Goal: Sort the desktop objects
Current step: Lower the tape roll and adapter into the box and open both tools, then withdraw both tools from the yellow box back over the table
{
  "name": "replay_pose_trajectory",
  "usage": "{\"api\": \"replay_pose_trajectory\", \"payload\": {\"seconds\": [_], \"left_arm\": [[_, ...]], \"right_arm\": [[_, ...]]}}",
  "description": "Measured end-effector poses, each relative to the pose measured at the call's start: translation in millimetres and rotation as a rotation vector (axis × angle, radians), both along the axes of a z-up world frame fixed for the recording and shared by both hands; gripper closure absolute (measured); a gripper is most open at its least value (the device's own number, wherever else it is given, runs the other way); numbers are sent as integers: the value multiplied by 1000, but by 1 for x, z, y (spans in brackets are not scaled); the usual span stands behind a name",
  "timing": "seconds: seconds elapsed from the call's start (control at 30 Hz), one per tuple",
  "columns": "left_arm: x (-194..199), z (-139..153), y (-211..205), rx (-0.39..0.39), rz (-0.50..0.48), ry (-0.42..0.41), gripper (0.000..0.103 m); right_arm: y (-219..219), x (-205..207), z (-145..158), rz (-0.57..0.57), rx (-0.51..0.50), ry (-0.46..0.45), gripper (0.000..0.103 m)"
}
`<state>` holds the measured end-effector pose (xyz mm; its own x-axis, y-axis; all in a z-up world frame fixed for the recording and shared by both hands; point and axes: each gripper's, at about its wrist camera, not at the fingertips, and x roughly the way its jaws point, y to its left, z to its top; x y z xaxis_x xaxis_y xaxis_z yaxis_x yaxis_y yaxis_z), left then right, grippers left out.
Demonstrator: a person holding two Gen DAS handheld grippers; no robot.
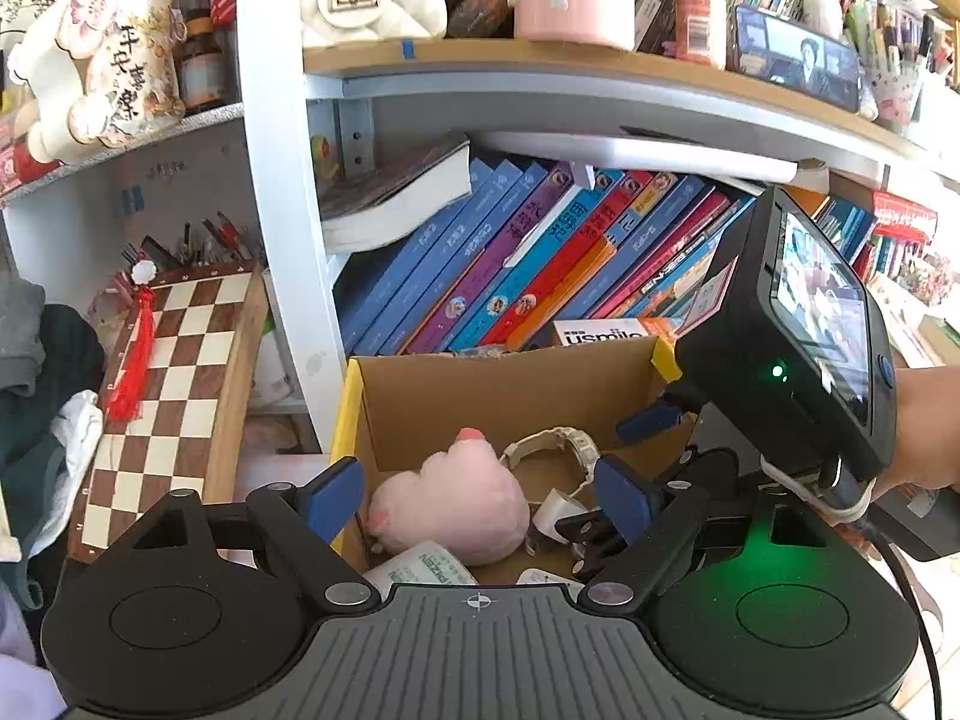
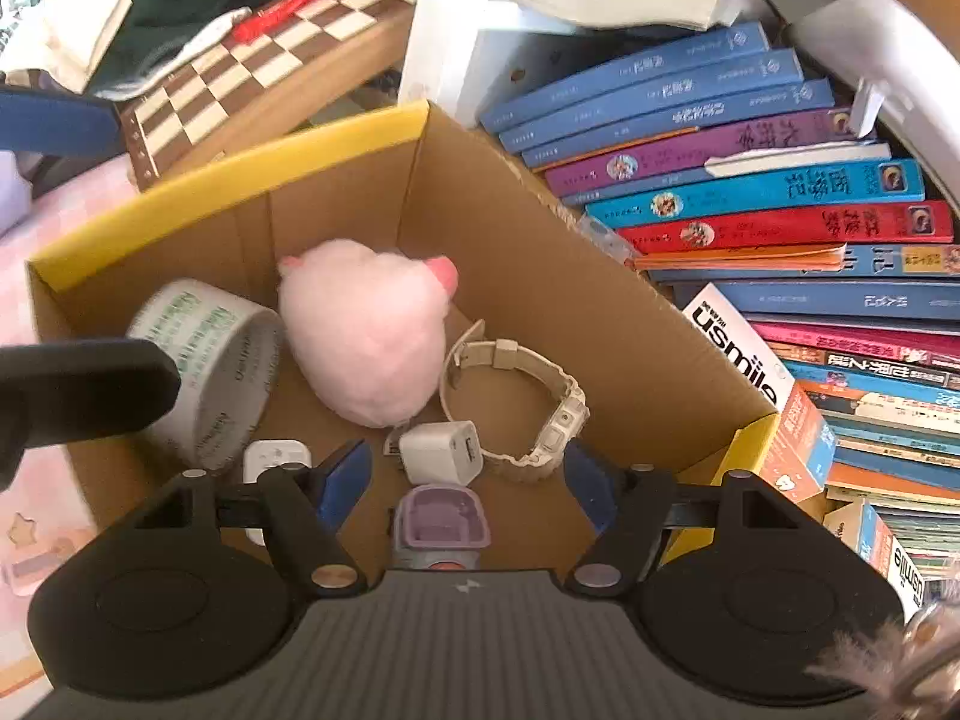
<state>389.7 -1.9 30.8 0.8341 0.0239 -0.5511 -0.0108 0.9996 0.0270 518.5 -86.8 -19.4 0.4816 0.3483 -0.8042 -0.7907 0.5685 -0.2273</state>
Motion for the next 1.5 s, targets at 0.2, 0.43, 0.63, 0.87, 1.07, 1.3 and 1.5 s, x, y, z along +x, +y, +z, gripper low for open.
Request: {"api": "replay_pose_trajectory", "payload": {"seconds": [0.2,0.43,0.63,0.87,1.07,1.3,1.5], "left_arm": [[-17,12,4,0,11,-37,17],[-44,23,11,-18,18,-71,17],[-66,28,17,-27,2,-88,16],[-89,30,21,-21,-23,-102,16],[-114,26,15,53,-75,-99,16],[-147,21,21,80,-98,-79,14],[-170,14,34,43,-69,-59,12]], "right_arm": [[-9,-17,21,-26,45,-27,28],[-31,-42,47,-113,114,-32,25],[-51,-70,69,-167,184,-43,24],[-68,-110,84,-224,225,-63,23],[-83,-141,85,-292,251,-69,23],[-97,-176,75,-377,274,-48,21],[-106,-207,66,-444,293,-40,19]]}}
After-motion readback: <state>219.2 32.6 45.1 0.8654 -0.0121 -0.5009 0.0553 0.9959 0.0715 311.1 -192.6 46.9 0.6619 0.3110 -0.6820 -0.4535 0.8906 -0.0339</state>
